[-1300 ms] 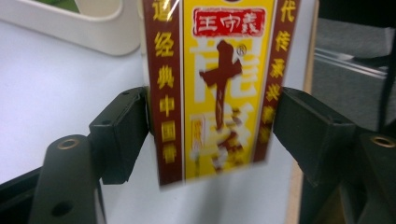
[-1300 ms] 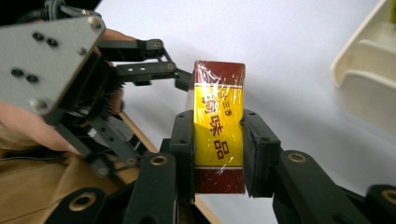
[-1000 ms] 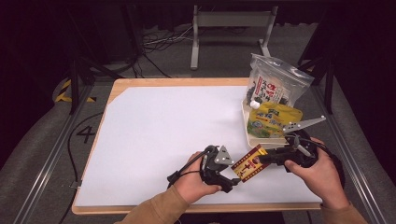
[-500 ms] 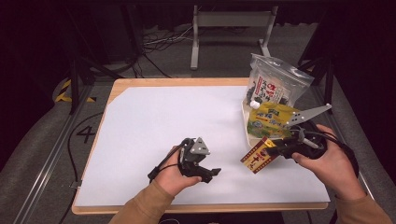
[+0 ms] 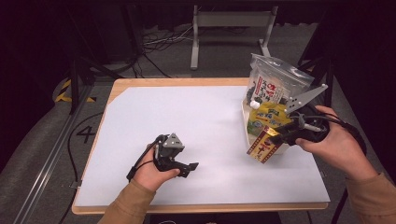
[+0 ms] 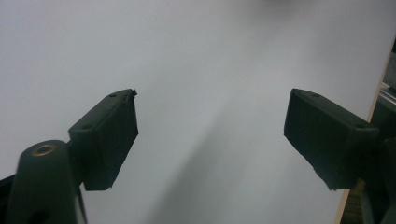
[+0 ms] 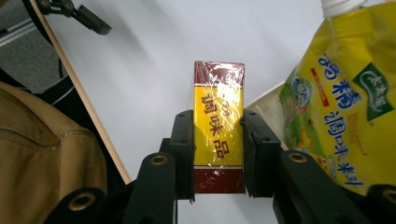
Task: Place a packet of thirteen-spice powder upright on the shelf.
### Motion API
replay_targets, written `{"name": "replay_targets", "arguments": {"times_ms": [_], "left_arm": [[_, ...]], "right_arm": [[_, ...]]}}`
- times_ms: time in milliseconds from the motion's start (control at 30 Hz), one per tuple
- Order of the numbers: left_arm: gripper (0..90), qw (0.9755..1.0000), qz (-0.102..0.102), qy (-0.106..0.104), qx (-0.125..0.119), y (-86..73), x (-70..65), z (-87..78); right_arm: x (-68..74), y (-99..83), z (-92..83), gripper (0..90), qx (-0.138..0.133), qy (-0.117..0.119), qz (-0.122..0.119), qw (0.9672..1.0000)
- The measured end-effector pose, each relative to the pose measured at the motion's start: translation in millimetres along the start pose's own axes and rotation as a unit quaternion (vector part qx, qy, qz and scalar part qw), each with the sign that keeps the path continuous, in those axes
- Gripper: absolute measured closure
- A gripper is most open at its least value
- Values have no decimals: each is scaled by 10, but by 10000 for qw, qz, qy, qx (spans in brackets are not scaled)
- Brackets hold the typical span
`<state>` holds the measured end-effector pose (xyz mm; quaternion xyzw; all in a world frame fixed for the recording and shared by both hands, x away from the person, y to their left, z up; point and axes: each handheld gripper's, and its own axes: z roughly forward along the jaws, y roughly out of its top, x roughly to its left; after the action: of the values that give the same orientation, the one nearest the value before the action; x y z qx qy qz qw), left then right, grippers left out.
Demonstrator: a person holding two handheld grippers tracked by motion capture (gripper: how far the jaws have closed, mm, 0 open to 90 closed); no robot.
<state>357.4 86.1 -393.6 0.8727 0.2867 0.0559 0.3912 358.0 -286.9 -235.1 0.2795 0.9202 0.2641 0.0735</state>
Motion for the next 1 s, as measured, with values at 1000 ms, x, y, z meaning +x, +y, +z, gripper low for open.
{"name": "replay_targets", "arguments": {"times_ms": [1000], "left_arm": [[90, 9986, -451, 258, 57, -164, 373, -240]], "right_arm": [[-295, 315, -154, 690, 257, 19, -1140, 9931]]}}
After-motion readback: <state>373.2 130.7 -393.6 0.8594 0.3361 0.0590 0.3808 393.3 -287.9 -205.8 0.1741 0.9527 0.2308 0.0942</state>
